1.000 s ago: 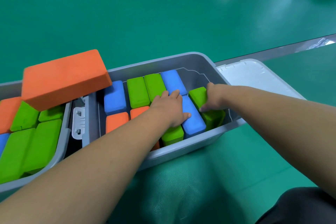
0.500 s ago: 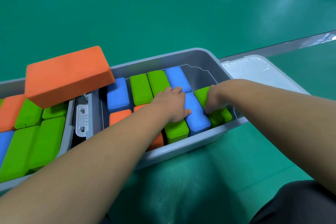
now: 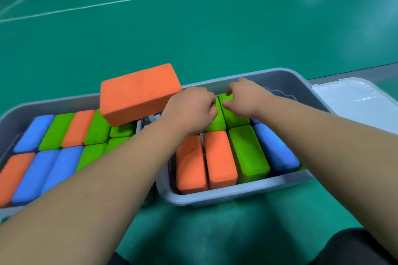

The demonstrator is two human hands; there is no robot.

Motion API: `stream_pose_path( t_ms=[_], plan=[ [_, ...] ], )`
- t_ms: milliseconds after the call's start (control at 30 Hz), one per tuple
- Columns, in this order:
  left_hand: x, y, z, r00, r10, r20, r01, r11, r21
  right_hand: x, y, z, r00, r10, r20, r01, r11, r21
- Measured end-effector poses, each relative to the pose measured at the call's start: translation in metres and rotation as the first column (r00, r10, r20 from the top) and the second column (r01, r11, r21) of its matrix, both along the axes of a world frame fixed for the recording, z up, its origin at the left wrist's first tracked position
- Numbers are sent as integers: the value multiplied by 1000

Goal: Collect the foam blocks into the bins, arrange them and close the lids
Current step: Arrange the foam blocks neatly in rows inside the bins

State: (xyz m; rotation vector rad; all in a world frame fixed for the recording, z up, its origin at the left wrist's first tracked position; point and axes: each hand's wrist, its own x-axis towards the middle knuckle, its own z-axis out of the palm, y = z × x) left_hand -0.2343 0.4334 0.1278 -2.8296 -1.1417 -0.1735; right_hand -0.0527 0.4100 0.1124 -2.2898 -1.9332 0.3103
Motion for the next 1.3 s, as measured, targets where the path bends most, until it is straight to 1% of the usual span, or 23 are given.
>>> stream_pose_path(
  t_ms=[100, 200, 267, 333, 367, 467, 533, 600, 667, 733, 833, 900, 933, 967, 1033, 1067, 1100, 1133, 1167, 1233, 1300],
  plan=[
    [-32, 16, 3, 997, 63, 53, -65, 997, 29, -22, 11, -2, 996, 72, -51, -70, 997, 42],
    [-61, 36, 1, 979, 185, 86, -194, 975, 107, -38, 16, -7, 981, 172, -90, -168, 985, 47],
    [-79, 48, -4, 948, 313, 51, -317, 936, 153, -48, 21, -11, 972, 209, -109, -203, 977, 65],
    [-96, 57, -13, 907, 420, -4, -416, 898, 142, -59, 26, -13, 966, 199, -163, -184, 977, 105],
    [-103, 61, -18, 898, 439, -32, -432, 893, 127, -63, 29, -13, 963, 184, -195, -163, 979, 120],
    [-119, 70, -28, 917, 394, -63, -386, 915, 115, -74, 36, -15, 956, 147, -253, -115, 984, 139],
    [-123, 74, -29, 927, 370, -64, -355, 920, 165, -80, 39, -16, 953, 144, -267, -110, 984, 138],
    [-122, 74, -30, 924, 371, -95, -346, 915, 206, -85, 41, -18, 945, 138, -297, -94, 983, 158],
    [-120, 71, -30, 922, 371, -115, -341, 915, 216, -87, 43, -19, 926, 93, -365, -29, 984, 178],
    [-115, 67, -28, 927, 356, -118, -322, 917, 233, -88, 47, -16, 901, 13, -433, 61, 986, 157],
    [-96, 59, -22, 954, 282, -105, -246, 932, 266, -84, 50, -7, 871, -88, -484, 176, 974, 140],
    [-81, 51, -19, 968, 234, -86, -199, 934, 298, -77, 49, 1, 802, -177, -570, 294, 948, 120],
    [-73, 47, -17, 975, 212, -67, -182, 933, 309, -72, 47, 4, 738, -227, -636, 371, 923, 101],
    [-66, 44, -16, 981, 189, -39, -168, 934, 316, -66, 43, 7, 651, -269, -710, 447, 892, 72],
    [-50, 39, -15, 990, 138, 28, -139, 938, 317, -53, 35, 13, 438, -317, -841, 552, 833, -26],
    [-42, 36, -15, 992, 112, 57, -124, 943, 310, -45, 31, 15, 344, -326, -881, 573, 816, -78],
    [-33, 32, -15, 993, 89, 77, -108, 948, 299, -37, 27, 17, 279, -331, -902, 581, 806, -116],
    [-24, 29, -16, 994, 66, 87, -89, 954, 288, -29, 22, 18, 247, -332, -910, 586, 800, -133],
    [-15, 26, -18, 995, 43, 93, -67, 959, 276, -20, 18, 19, 247, -330, -911, 593, 795, -128],
    [3, 23, -20, 995, 1, 104, -26, 970, 240, 0, 9, 19, 299, -319, -899, 627, 776, -68],
    [23, 20, -20, 992, -24, 125, -1, 982, 188, 22, -1, 20, 375, -325, -868, 683, 730, 21]
  ],
)
